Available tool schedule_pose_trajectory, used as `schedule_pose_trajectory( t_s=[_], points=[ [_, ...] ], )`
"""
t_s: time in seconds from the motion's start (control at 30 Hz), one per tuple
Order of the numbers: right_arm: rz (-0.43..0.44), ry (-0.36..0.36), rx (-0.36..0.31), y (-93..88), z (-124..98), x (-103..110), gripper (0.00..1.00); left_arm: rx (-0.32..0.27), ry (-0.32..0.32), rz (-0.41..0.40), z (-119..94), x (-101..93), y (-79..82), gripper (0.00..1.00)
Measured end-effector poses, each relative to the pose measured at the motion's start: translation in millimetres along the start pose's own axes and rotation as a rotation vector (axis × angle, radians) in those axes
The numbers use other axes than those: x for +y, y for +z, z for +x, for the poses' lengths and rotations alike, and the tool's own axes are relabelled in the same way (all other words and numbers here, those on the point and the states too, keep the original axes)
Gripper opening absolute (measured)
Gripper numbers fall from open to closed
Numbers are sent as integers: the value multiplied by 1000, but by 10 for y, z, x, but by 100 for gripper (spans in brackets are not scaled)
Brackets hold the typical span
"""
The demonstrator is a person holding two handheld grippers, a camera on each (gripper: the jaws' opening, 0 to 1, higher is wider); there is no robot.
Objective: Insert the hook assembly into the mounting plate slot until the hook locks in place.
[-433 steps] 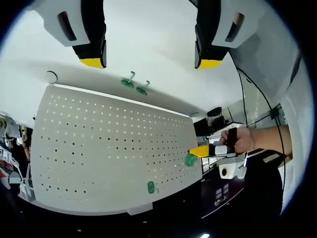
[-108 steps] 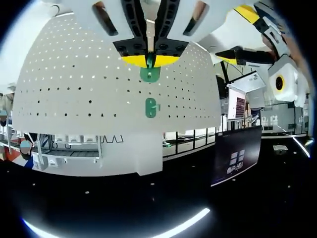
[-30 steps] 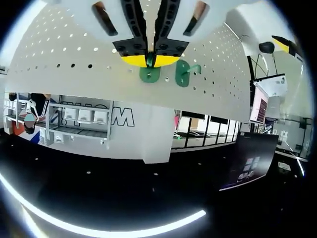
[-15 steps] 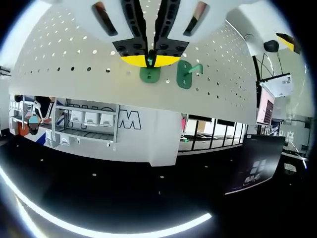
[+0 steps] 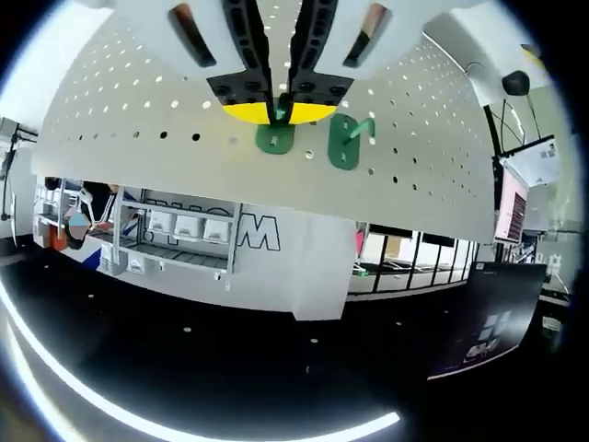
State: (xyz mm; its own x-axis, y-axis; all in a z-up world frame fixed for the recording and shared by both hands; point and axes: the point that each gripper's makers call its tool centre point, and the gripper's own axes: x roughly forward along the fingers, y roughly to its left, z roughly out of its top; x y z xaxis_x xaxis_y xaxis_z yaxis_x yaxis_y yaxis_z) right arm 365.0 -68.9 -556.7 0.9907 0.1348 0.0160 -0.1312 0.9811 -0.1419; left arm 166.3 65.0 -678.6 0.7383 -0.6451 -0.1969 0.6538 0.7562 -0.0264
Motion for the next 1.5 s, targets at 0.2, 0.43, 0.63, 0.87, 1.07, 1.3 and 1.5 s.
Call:
schedule_pose_trajectory(
  t_s=[0.2,0.43,0.63,0.87,1.07,1.3,1.5],
  points=[
    [-13,-5,2,-2,-3,-4,3,-14,1,-15,-16,6,-17,78],
    [-23,-2,6,-5,4,-11,3,-22,7,-24,-23,7,-23,78],
    [-20,10,4,-4,-10,-8,4,-16,4,-22,-22,-13,-49,78],
    [-7,38,0,-3,-8,-3,4,-14,3,-21,-16,-34,-35,78],
    [1,73,-3,-6,-16,11,6,-10,-1,-10,-13,-63,-14,78],
    [8,159,-24,-11,-40,52,11,-6,-4,5,-5,-86,24,79],
    [4,230,-37,-15,-69,111,19,10,-3,37,11,-108,30,79]
  ],
)
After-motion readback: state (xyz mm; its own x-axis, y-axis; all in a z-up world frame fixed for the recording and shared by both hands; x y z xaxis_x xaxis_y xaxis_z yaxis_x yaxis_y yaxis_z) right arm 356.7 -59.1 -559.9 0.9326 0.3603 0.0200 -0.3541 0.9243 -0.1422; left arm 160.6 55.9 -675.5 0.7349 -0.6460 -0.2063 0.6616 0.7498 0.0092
